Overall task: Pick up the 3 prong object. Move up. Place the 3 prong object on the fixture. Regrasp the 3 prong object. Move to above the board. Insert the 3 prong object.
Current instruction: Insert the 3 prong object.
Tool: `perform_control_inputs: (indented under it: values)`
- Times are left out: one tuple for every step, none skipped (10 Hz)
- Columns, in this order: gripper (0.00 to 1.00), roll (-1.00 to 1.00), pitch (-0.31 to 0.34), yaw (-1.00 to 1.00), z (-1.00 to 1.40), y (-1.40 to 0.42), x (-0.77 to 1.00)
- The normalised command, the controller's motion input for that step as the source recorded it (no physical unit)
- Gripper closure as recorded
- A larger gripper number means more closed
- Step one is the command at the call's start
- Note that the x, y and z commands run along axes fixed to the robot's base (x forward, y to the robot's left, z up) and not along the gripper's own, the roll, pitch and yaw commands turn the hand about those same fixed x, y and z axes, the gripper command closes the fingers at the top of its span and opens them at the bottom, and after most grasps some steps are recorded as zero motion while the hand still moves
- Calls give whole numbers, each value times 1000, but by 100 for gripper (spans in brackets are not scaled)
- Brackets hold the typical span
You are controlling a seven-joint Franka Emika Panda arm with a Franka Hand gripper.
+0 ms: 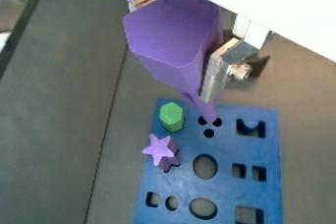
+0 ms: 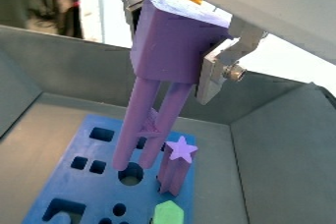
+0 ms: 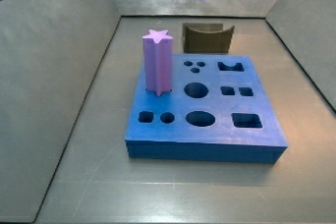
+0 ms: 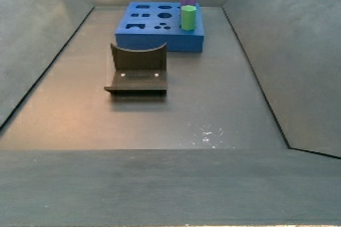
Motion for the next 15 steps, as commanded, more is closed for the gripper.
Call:
perform_control_inputs:
  values:
    - [100, -166, -94, -563, -83, 54, 0]
    - [100, -131, -93, -511, -106, 43, 0]
    - [100, -71, -29, -451, -186, 46, 0]
    - [100, 0, 10, -277, -131, 0, 0]
    - [100, 0, 19, 0, 0, 0, 86]
    - [100, 9, 9, 0, -74, 0, 0]
    - [100, 151, 207, 0, -200, 0, 0]
    - [100, 166, 219, 0, -251, 0, 37]
    - [100, 141, 184, 0, -309, 17, 34]
    - [100, 120, 157, 0, -286, 0, 37]
    - [100, 103, 117, 0, -300, 0, 63]
    - [100, 54, 77, 0, -254, 66, 189]
    - [100, 43, 71, 0, -234, 103, 229]
    - [100, 0, 0, -11, -189, 106, 117]
    - [100, 44, 7, -20, -254, 23, 46]
